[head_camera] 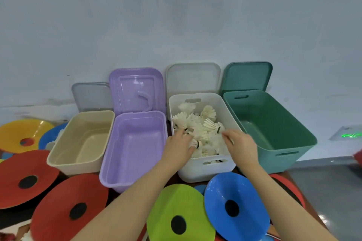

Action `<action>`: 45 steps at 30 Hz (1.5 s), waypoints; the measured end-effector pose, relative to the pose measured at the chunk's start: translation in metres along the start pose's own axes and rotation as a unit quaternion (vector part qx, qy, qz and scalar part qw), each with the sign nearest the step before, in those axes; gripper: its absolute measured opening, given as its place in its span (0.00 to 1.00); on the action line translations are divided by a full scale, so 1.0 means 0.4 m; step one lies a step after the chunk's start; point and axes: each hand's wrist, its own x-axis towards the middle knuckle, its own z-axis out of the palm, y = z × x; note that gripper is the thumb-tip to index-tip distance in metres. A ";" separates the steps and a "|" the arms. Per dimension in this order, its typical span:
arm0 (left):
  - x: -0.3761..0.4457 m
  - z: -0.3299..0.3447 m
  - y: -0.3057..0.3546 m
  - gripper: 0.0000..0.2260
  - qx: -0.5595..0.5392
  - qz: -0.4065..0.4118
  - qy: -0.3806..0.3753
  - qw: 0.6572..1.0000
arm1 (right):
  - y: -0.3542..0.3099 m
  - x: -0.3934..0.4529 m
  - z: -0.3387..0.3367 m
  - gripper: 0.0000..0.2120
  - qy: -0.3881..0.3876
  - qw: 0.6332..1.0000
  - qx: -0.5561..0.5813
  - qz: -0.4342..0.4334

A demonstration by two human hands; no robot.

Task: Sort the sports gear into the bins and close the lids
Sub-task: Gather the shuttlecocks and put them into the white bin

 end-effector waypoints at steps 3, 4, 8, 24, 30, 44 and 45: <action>-0.012 0.025 -0.013 0.18 0.033 -0.015 -0.045 0.998 | 0.025 -0.038 0.025 0.10 -0.080 0.996 0.004 -0.033; -0.018 0.025 -0.018 0.18 0.046 -0.011 -0.045 0.998 | 0.027 -0.046 0.027 0.14 -0.095 0.994 -0.002 -0.051; -0.035 0.011 -0.030 0.19 0.075 0.005 -0.058 0.995 | 0.004 -0.052 0.024 0.25 -0.189 0.980 0.028 -0.057; -0.072 -0.006 -0.041 0.20 0.091 0.011 -0.106 0.990 | -0.063 -0.044 0.021 0.23 -0.294 0.942 -0.159 -0.031; -0.096 -0.030 -0.054 0.20 0.076 0.020 -0.030 0.997 | -0.082 -0.062 0.044 0.20 -0.224 0.963 -0.147 -0.024; -0.363 -0.236 -0.336 0.21 0.093 0.009 0.015 0.995 | -0.438 -0.202 0.153 0.19 -0.100 0.990 0.015 -0.094; -0.392 -0.251 -0.366 0.21 0.087 0.006 0.017 0.996 | -0.471 -0.215 0.169 0.19 -0.106 0.989 0.023 -0.100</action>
